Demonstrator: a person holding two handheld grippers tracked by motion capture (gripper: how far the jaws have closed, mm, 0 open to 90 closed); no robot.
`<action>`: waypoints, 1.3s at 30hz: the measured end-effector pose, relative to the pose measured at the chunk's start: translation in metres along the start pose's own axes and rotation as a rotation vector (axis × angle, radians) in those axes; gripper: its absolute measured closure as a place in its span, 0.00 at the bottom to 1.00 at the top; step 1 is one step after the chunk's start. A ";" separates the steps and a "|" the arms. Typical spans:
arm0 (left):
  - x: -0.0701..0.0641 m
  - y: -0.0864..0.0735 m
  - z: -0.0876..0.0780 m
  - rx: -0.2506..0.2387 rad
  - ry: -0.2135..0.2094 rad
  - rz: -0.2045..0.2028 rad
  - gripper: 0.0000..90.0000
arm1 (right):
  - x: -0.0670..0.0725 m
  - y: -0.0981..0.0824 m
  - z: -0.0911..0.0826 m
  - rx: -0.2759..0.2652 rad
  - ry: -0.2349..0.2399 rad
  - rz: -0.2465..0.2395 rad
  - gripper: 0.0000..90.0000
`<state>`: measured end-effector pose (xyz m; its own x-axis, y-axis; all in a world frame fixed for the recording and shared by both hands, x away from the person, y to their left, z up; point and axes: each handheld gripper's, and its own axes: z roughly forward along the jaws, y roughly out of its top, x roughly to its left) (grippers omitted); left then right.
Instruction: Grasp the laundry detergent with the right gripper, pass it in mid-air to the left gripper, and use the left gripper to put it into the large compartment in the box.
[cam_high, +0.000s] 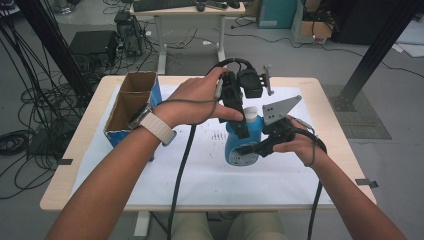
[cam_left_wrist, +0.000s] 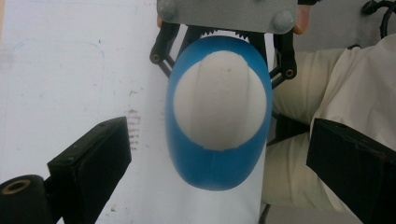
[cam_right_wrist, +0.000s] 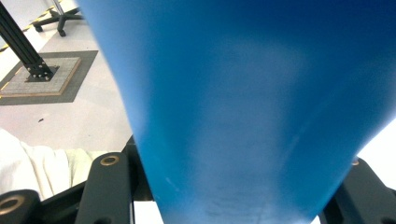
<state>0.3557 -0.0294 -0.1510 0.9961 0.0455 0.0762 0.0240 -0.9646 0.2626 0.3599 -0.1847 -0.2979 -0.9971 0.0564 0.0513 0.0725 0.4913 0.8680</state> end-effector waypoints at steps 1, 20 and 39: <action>0.000 0.000 0.000 -0.003 0.001 -0.001 0.08 | 0.000 0.000 0.000 0.000 0.005 0.001 0.47; 0.000 0.000 0.001 -0.004 0.000 -0.001 0.08 | 0.000 0.000 0.001 0.006 0.002 0.000 0.47; 0.002 0.003 0.012 0.003 -0.011 0.007 0.08 | -0.001 -0.001 0.004 0.012 -0.005 -0.043 0.47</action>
<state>0.3587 -0.0353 -0.1616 0.9971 0.0360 0.0676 0.0173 -0.9657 0.2591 0.3611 -0.1815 -0.3007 -0.9991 0.0396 0.0117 0.0301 0.5041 0.8631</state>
